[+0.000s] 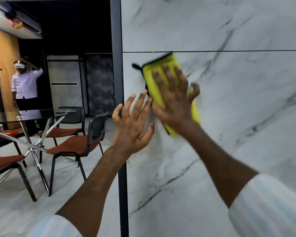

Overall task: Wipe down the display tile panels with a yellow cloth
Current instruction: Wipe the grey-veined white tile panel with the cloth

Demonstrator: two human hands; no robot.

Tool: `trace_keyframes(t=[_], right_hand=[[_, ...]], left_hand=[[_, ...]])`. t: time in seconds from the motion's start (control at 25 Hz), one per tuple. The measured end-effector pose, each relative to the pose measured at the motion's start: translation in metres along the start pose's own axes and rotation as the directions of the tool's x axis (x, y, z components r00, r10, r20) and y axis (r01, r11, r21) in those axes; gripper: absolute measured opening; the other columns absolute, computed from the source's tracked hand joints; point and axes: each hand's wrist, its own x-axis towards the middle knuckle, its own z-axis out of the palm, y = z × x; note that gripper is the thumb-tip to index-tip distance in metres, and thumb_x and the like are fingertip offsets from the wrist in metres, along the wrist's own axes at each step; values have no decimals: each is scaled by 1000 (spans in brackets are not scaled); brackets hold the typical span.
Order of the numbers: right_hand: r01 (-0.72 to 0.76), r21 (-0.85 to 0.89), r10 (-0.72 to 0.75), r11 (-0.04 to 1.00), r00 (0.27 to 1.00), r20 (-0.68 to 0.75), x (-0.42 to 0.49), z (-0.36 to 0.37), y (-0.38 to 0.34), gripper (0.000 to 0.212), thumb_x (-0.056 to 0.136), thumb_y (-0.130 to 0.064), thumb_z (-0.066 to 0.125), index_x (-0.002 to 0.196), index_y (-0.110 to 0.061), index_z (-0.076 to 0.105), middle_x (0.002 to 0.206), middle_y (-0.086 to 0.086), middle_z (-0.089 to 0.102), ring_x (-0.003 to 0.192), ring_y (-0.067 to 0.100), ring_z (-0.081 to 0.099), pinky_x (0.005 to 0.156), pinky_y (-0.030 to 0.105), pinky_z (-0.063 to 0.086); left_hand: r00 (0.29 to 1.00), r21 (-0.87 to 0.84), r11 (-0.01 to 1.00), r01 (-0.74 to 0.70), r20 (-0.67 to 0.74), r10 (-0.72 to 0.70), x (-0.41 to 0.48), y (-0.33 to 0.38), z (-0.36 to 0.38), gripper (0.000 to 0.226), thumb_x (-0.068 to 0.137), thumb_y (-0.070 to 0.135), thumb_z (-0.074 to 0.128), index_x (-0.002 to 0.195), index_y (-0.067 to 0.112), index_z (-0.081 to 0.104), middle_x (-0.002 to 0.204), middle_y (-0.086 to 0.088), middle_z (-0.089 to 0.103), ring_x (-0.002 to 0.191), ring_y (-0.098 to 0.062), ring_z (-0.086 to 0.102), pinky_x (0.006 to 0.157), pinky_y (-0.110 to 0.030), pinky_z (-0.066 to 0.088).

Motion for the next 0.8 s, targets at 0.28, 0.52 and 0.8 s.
trace_keyframes(t=[0.28, 0.52, 0.8], right_hand=[[-82, -74, 78, 994, 996, -50, 29, -23, 59, 71, 99, -59, 46, 163, -29, 33, 171, 1, 26, 157, 27, 25, 102, 51, 30], [-76, -107, 79, 991, 997, 18, -122, -19, 57, 70, 97, -55, 57, 159, -27, 42, 169, 3, 32, 155, 29, 30, 100, 56, 32], [-109, -32, 109, 994, 994, -15, 45, -38, 114, 74, 98, -63, 47, 162, -30, 34, 171, 1, 27, 157, 27, 23, 102, 50, 28]], left_hand=[[996, 42, 997, 64, 62, -66, 5, 14, 20, 74, 103, 45, 34, 165, 9, 20, 174, -14, 11, 161, -34, 6, 122, -65, 6], [988, -61, 988, -142, 46, 145, 17, 44, 17, 78, 97, 50, 47, 164, 13, 29, 173, -11, 15, 161, -32, 11, 121, -64, 10], [988, -16, 988, -150, 20, 151, 11, 53, 34, 83, 94, 50, 53, 162, 8, 31, 171, -15, 23, 159, -39, 17, 122, -72, 7]])
